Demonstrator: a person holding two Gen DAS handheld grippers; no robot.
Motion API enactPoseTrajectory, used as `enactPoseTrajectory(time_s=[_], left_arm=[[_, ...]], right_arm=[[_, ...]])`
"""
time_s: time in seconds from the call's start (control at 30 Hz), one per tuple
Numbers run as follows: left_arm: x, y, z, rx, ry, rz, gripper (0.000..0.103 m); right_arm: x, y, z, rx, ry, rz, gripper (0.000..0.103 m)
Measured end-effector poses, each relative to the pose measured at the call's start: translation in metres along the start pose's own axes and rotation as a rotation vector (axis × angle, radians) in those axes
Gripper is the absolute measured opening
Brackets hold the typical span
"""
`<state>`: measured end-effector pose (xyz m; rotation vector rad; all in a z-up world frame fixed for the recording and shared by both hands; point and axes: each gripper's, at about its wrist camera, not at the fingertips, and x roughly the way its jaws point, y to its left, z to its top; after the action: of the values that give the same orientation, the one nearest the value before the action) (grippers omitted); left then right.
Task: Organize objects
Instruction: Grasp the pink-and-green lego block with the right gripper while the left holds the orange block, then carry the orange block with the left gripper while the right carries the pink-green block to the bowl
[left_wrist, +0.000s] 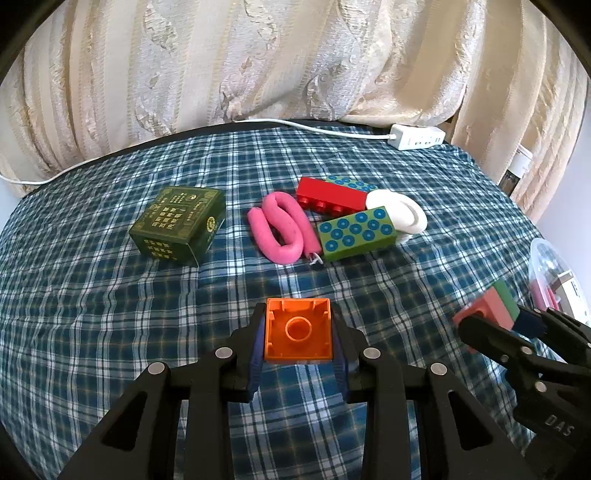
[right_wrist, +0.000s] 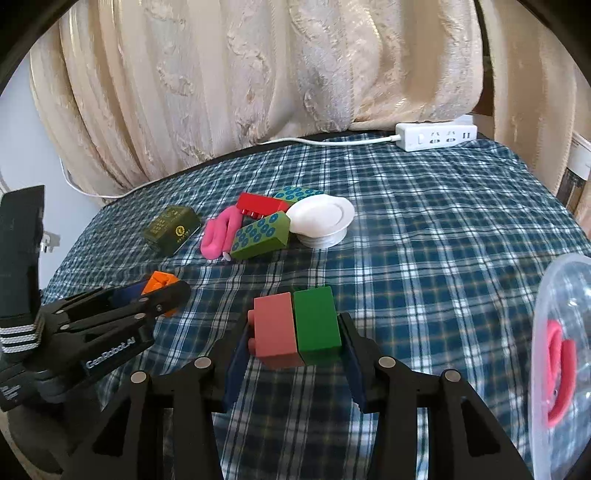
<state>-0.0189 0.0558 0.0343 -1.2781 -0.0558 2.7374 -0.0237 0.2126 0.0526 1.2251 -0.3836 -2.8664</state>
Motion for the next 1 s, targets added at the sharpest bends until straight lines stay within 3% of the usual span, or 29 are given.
enactPoseTrajectory(time_s=[1.0], left_arm=[[-0.032,-0.059,-0.004,0.139,-0.053,-0.037,0.032]], right_arm=[[-0.079,-0.040,-0.033,0.115,-0.115,-0.071,0.048]])
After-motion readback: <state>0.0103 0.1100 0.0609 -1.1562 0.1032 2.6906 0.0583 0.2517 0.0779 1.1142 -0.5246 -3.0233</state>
